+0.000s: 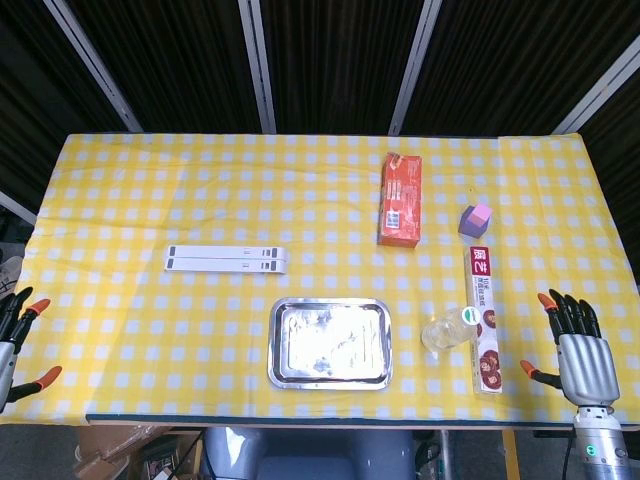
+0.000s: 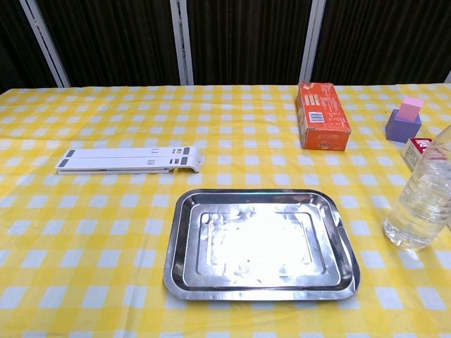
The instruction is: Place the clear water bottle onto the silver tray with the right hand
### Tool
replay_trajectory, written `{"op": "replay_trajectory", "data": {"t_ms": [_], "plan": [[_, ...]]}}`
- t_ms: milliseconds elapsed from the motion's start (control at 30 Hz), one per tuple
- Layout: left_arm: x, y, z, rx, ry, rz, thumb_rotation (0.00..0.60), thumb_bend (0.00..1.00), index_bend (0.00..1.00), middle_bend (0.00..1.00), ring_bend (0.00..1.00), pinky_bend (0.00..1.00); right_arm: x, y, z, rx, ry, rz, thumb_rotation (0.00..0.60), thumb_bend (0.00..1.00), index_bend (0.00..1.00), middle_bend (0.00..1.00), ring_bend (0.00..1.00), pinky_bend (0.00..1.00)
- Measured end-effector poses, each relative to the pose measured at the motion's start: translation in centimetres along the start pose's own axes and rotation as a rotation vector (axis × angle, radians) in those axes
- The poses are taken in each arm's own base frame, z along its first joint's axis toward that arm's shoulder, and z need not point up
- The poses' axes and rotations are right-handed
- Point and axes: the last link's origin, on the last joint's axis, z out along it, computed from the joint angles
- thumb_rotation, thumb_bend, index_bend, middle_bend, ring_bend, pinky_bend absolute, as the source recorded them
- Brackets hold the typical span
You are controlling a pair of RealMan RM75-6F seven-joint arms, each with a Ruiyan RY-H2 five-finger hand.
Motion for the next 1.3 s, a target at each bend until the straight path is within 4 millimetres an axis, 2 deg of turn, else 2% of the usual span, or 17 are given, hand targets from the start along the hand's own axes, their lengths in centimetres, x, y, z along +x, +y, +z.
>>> {"op": "replay_trajectory", "data": {"t_ms": [533,967,1300], "plan": [[-0.1,0.3,-0.2,-0.005,-0.006,0.002,0.6,0.2,0.13,0.0,0.0,0.0,0.0,-0.4,-0.2,0.014,-0.013,0.011,0.6,0.14,0.11,0.07,0.0,0.0],[-0.4,0.6,-0.4,-0.007,-0.017,0.018,0.6,0.2,0.13,0.0,0.0,0.0,-0.8,-0.3,-0.2,0.017,-0.086,0.064,0.6,0.14,0.11,0.07,0.0,0.0],[-0.7,0.7,-0.1,-0.005,-0.034,0.029,0.6,0.2,0.13,0.0,0.0,0.0,-1.8,-2.0,-0.1,0.067,-0.162,0.239,0.6,0.14,0.11,0.07,0.0,0.0]]}}
